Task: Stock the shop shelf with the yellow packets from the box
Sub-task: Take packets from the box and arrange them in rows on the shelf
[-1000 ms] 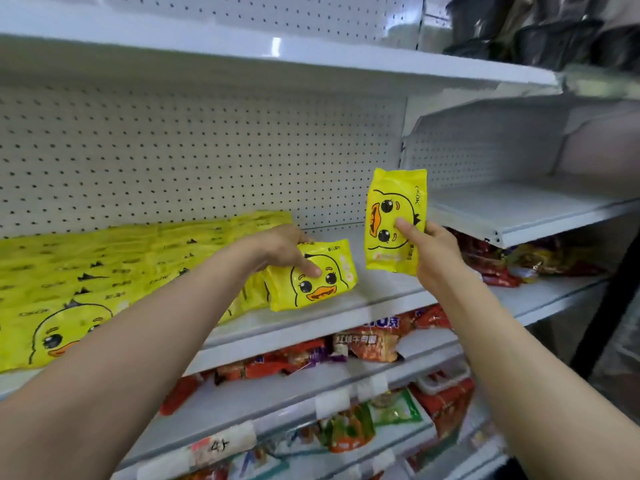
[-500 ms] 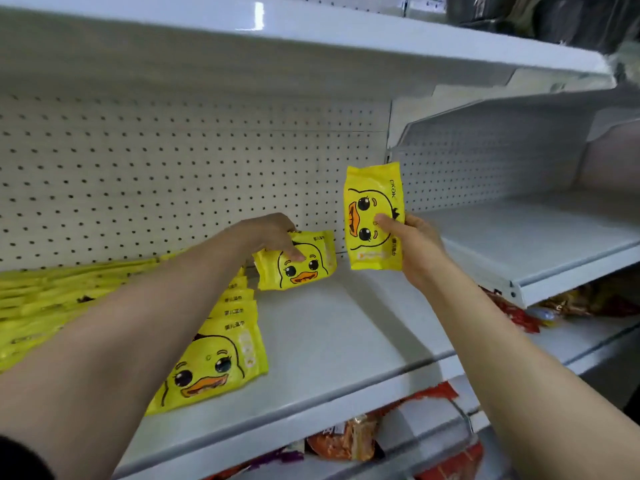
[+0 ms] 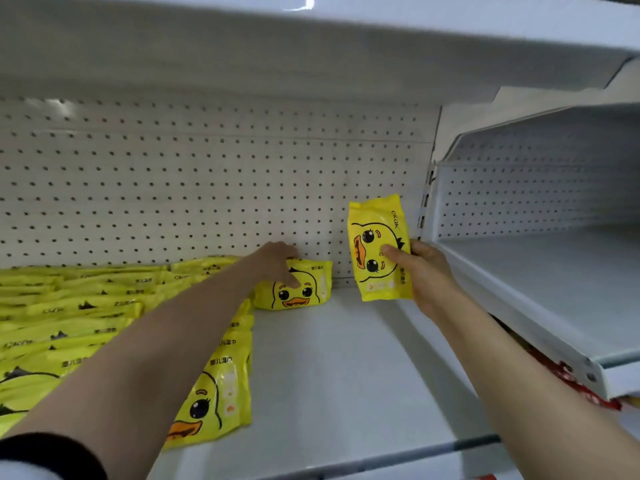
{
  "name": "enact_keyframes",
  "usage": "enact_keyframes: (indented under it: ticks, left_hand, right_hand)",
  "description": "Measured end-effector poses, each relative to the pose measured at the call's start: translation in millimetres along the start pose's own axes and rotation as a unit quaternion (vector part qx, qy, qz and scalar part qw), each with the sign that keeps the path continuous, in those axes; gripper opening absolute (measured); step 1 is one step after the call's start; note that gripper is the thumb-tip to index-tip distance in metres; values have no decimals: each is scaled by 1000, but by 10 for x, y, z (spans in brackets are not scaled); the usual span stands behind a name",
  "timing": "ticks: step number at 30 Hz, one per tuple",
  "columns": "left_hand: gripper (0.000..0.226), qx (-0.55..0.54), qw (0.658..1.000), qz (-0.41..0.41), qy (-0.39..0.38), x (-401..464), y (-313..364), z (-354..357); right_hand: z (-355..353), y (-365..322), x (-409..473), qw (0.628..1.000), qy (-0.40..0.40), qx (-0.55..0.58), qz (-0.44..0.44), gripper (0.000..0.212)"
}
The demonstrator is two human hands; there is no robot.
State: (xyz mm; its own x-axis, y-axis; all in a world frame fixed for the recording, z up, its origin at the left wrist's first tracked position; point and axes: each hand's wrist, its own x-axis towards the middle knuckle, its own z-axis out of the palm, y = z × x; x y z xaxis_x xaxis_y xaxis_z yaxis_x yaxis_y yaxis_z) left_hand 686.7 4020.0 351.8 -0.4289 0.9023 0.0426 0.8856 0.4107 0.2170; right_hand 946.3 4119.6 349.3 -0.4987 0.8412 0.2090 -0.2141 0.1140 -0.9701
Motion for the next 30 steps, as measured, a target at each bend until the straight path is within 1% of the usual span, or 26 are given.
enact_keyframes:
  ticks: [3,6,8,11,14,18,22,26,28,30]
  left_hand:
    - [74,-14,1000,-2,18,5,-73,68]
    - [67,-64,997,0,36,16,-125,103]
    - [64,-71,996,-2,44,16,-136,119]
    - [67,-40,997,1,66,15,-149,139]
    - [71,-6,995,27,91,7,-149,116]
    - [64,51,992,55,105,-7,-116,83]
    - [67,99,985,82,116,25,-83,111]
    - [70,202,966,82,141,51,-31,112]
    - [70,221,961,74,148,67,-23,147]
    - [70,216,961,66,162,43,-10,161]
  right_hand:
    - [39,47,53,1000,-12,2,3,25]
    - [72,87,105,1000,-17,11,7,25]
    - [95,115,144,1000,-16,11,14,25]
    - [129,153,178,1000,-21,12,17,25]
    - [167,172,187,999,-34,17,17,23]
    - [198,193,212,999,-33,22,23,22]
    - [200,196,215,999,-38,24,26,23]
    - [180,183,203,998,-44,29,21,24]
    - [154,186,203,998,-43,28,20,25]
    - [130,184,203,999,-43,23,20,25]
